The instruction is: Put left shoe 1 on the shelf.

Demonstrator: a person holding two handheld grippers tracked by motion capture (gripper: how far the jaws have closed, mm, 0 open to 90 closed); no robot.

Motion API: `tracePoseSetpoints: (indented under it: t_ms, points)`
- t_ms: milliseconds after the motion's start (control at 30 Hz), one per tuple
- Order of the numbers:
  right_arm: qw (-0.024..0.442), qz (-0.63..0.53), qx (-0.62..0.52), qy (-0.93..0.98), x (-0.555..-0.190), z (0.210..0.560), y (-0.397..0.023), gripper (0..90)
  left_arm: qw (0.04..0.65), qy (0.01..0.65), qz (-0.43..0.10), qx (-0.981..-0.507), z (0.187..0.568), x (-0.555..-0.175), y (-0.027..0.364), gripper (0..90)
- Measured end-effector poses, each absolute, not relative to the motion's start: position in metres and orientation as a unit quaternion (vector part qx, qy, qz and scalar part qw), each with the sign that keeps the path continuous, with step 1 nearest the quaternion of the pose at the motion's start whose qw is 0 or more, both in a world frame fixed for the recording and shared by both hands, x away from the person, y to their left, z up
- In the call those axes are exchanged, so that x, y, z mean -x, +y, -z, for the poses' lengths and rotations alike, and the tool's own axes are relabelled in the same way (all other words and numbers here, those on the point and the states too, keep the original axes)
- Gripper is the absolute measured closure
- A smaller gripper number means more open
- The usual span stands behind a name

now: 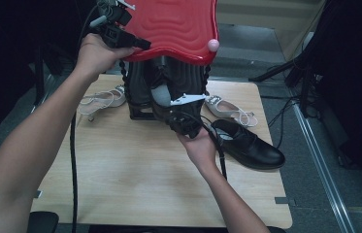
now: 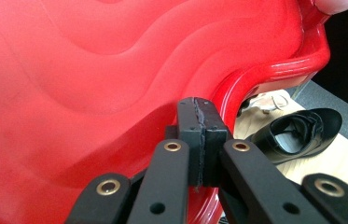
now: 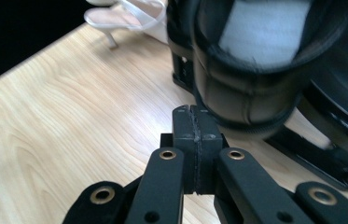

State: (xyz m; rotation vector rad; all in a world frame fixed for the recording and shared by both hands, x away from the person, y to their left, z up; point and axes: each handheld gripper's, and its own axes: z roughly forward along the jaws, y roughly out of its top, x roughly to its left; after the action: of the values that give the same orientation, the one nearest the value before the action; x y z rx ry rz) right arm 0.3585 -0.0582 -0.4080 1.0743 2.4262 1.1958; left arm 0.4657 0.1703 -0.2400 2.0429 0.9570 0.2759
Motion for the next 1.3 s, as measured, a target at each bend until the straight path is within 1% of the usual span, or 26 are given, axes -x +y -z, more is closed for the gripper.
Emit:
tracePoseSetpoints:
  t_ms: [200,333,500,533,600,833,1133,1300]
  points:
    - [0.117,-0.408,-0.382,0.821,-0.367,0.414,-0.062,90.0,0.422,0.382,-0.112,-0.814,0.240,-0.465,0.170,90.0]
    - [0.106,-0.412,-0.389,0.817,-0.372,0.413,-0.063,90.0,0.422,0.382,-0.111,-0.815,0.240,-0.466,0.170,90.0]
    - [0.107,-0.414,-0.388,0.816,-0.372,0.411,-0.061,90.0,0.422,0.384,-0.110,-0.814,0.240,-0.466,0.170,90.0]
    - [0.105,-0.417,-0.386,0.816,-0.372,0.409,-0.059,90.0,0.422,0.384,-0.110,-0.814,0.240,-0.465,0.170,90.0]
    - [0.117,-0.412,-0.383,0.819,-0.373,0.405,-0.053,90.0,0.421,0.385,-0.110,-0.814,0.240,-0.466,0.170,90.0]
    - [0.110,-0.415,-0.387,0.816,-0.385,0.402,-0.042,90.0,0.422,0.384,-0.111,-0.814,0.240,-0.466,0.170,90.0]
    - [0.117,-0.423,-0.393,0.808,-0.401,0.398,-0.024,90.0,0.421,0.383,-0.111,-0.815,0.240,-0.465,0.170,90.0]
    - [0.110,-0.434,-0.406,0.797,-0.409,0.398,-0.016,90.0,0.422,0.383,-0.112,-0.814,0.240,-0.465,0.170,90.0]
